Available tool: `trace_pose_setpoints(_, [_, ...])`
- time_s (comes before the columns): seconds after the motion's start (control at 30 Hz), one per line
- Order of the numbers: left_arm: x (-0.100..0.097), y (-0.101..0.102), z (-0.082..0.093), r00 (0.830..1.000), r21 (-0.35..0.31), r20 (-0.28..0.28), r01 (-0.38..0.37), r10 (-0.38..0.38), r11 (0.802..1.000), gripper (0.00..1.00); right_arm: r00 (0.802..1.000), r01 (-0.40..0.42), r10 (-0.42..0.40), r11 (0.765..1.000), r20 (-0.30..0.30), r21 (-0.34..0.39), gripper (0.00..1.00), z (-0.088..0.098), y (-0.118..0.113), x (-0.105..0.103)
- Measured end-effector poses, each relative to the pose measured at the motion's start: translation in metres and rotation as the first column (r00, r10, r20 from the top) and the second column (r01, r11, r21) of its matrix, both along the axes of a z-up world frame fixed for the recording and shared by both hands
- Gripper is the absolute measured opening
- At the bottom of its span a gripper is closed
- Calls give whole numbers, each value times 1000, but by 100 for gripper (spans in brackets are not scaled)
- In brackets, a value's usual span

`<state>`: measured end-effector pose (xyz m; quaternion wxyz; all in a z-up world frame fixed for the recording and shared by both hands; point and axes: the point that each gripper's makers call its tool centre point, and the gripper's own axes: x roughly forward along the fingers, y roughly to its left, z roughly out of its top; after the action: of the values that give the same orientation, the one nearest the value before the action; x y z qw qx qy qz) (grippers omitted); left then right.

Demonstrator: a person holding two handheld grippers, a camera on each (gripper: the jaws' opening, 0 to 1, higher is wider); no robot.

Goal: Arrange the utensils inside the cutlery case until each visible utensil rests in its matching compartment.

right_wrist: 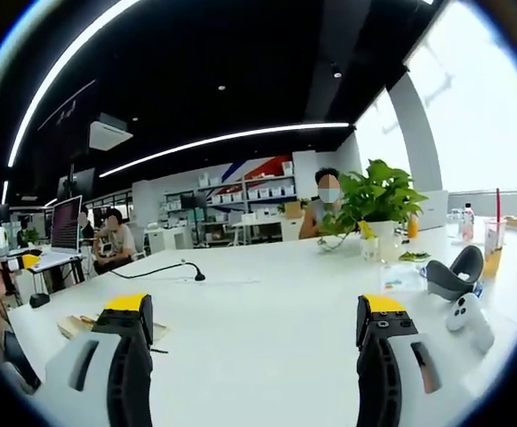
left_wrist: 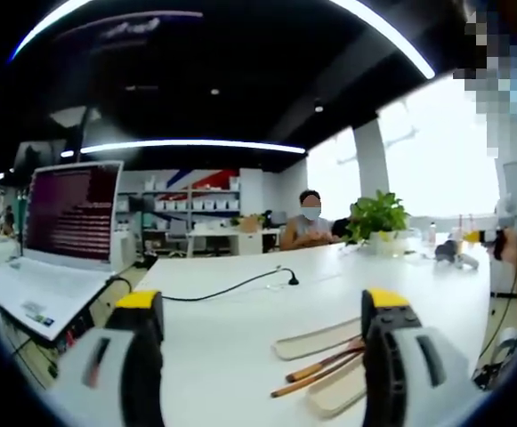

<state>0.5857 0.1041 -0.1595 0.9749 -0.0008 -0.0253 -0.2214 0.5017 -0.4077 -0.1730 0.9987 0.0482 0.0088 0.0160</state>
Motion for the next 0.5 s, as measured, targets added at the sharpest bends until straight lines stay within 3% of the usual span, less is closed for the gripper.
trace_pose_setpoints(0.03, [-1, 0, 0, 1000, 2, -4, 0, 0, 1000, 96, 1000, 5, -5, 1000, 26, 1, 94, 5, -1, -1])
trace_pose_setpoints(0.07, [-1, 0, 0, 1000, 2, -3, 0, 0, 1000, 96, 993, 36, -40, 999, 114, 32, 91, 20, -6, -3])
trace_pose_setpoints(0.1, [-2, -1, 1, 1000, 2, 3, 1, -1, 1000, 95, 988, 36, -41, 999, 151, 35, 92, 27, -6, -5])
trace_pose_setpoints(0.23, [-2, -2, 3, 1000, -2, 2, 15, -15, 1000, 93, 993, 2, 1, 1000, 114, -23, 99, 28, 0, -10])
trace_pose_setpoints(0.5, [-3, -4, 7, 1000, 0, 15, 26, -26, 1000, 93, 994, 1, 0, 1000, 106, -4, 99, 24, -2, -6])
